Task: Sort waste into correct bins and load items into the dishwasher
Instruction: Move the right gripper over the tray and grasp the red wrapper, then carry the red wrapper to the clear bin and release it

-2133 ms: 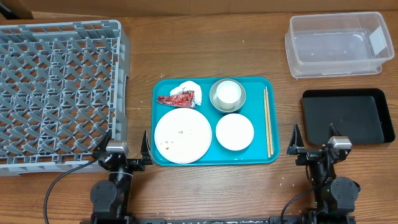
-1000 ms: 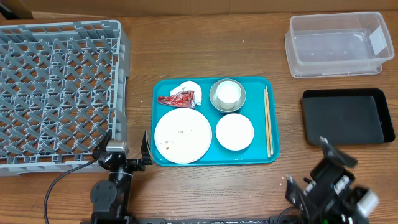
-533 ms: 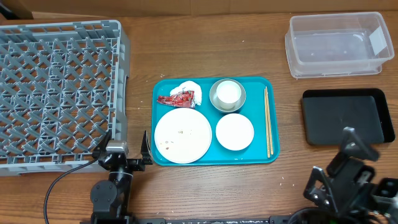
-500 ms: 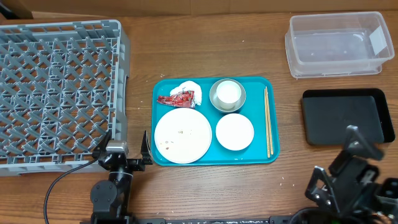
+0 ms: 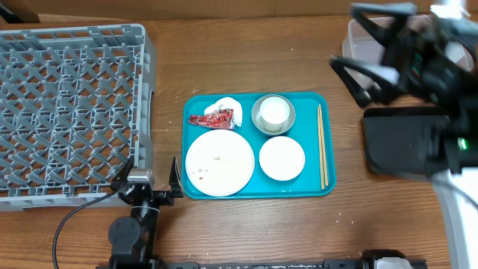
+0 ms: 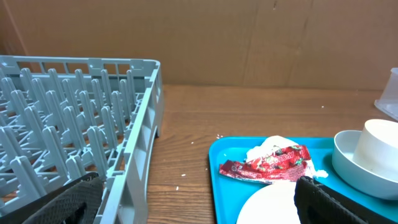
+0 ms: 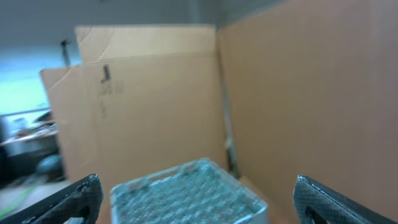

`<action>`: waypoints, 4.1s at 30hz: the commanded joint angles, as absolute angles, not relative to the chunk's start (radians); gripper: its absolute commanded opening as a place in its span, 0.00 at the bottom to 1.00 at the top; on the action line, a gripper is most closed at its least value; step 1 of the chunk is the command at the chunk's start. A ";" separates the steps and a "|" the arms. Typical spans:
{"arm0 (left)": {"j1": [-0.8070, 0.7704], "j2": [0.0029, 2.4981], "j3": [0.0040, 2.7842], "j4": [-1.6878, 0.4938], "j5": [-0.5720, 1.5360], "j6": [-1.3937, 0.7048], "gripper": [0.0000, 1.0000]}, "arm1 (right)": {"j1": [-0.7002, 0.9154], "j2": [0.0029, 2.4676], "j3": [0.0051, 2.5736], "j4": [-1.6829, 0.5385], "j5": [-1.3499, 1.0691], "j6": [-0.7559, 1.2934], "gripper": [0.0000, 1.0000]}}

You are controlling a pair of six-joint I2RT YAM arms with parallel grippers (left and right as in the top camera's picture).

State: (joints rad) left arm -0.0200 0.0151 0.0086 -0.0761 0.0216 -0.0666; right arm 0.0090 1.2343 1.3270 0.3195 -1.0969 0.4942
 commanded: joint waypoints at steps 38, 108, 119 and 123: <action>-0.020 0.004 0.006 -0.078 0.019 -0.044 1.00 | 0.611 2.015 2.192 -1.072 -0.458 -0.157 1.00; -0.020 0.004 0.005 -0.078 0.019 -0.044 1.00 | 0.618 2.367 2.038 -1.038 -0.217 -0.075 0.38; -0.020 0.004 0.005 -0.078 0.019 -0.044 1.00 | 0.618 2.361 2.084 -1.058 -0.212 -0.019 0.04; -0.020 0.004 0.006 -0.078 0.019 -0.044 1.00 | 0.607 2.346 2.129 -1.083 -0.207 0.043 0.04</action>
